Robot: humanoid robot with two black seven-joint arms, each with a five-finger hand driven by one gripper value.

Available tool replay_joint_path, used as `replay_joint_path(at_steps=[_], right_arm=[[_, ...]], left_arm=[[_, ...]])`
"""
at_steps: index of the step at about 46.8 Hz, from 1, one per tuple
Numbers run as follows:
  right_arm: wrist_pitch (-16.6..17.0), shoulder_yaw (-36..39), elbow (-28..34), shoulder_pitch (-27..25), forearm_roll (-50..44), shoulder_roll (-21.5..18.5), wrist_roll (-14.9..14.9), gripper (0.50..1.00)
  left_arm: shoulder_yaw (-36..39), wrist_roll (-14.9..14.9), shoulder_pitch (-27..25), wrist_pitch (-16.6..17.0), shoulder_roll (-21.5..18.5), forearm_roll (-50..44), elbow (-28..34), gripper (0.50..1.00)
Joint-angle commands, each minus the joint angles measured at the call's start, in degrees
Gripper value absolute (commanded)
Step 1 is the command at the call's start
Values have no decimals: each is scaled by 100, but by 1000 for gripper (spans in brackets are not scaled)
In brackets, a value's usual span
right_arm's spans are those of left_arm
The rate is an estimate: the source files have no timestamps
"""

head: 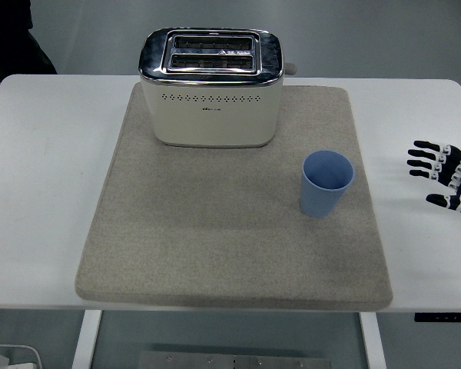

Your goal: Put the water cup in front of the bread machine

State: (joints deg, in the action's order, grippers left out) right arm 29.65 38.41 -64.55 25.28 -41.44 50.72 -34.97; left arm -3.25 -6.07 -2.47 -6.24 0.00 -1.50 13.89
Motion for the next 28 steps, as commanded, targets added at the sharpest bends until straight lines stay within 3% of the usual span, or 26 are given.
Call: replay_joint_path(at_steps=[1,10,28], right_arm=[[-310,0,-119,-23,-145,-53,-3,921],[-1269,0,-409,-216,-593,-317,-3,921],[-1744,-35,-928,-400,-611,-528,-3,919]], left_arm=[[0,0,1,0,0,0,0,1000],[0,-9,-17,0,0,0,8,1000],[0,-9,-17,0,0,0,8,1000]])
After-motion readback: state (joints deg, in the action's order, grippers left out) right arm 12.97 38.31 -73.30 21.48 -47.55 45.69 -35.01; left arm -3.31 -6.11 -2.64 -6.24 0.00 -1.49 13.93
